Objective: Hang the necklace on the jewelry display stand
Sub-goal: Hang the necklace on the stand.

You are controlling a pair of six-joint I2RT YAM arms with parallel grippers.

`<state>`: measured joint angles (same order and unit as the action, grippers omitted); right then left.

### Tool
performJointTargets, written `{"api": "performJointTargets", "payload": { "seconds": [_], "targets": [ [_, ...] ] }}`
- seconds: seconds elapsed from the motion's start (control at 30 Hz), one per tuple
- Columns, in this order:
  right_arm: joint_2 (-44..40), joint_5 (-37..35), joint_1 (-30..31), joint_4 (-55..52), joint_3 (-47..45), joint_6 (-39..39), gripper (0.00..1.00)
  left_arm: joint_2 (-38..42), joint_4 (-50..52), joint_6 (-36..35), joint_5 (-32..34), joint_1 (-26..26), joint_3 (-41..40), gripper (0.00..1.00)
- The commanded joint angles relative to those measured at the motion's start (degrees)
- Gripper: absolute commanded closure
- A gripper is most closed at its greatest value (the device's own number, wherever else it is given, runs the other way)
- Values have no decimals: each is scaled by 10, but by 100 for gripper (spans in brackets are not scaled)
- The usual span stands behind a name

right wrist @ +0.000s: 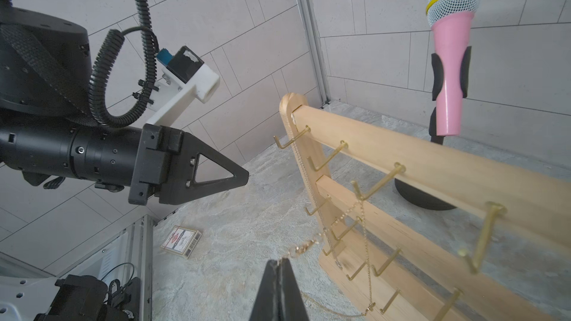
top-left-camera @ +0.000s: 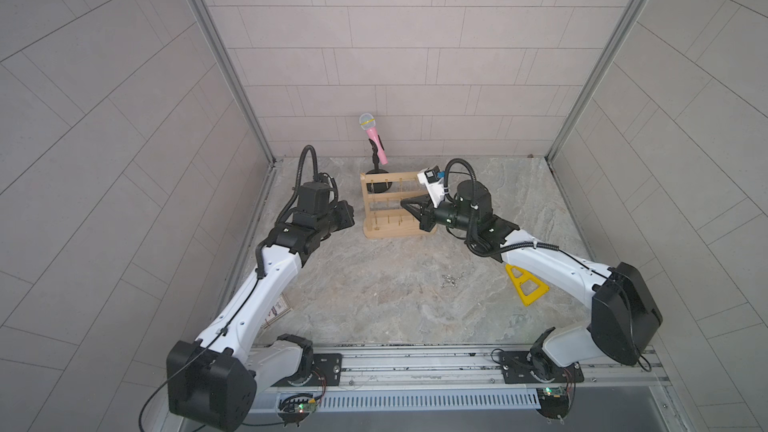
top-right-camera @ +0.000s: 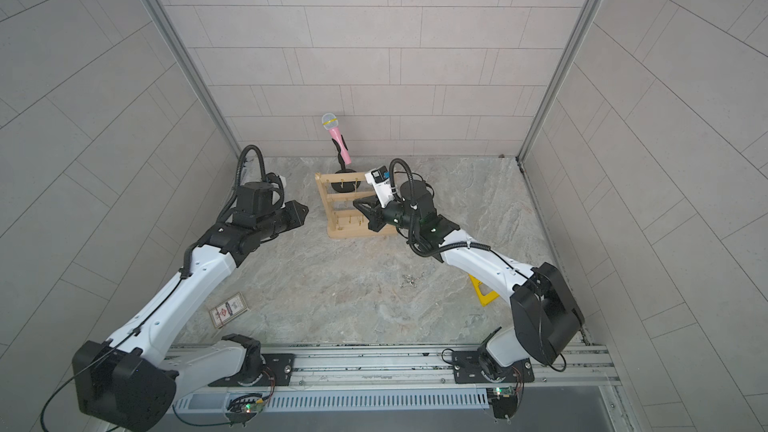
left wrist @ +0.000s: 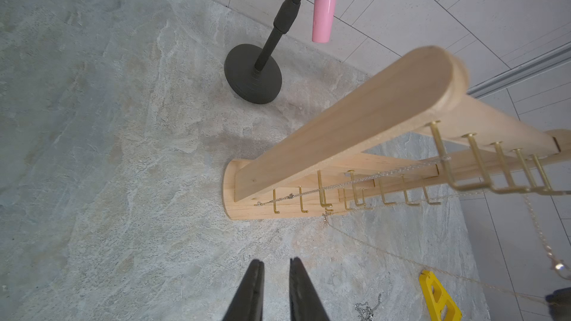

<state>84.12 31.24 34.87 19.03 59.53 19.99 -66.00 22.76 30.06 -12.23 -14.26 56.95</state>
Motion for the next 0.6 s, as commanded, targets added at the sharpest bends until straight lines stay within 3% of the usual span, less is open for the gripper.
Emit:
{"api": "performJointTargets", "payload": {
  "seconds": [0.0,0.57],
  "targets": [
    [10,-16,2,3,1,-6,97,-1,-8,2,4,4,-7,79],
    [20,-42,-10,-7,-3,-21,97,-3,-8,2,2,4,-5,79]
  ]
}}
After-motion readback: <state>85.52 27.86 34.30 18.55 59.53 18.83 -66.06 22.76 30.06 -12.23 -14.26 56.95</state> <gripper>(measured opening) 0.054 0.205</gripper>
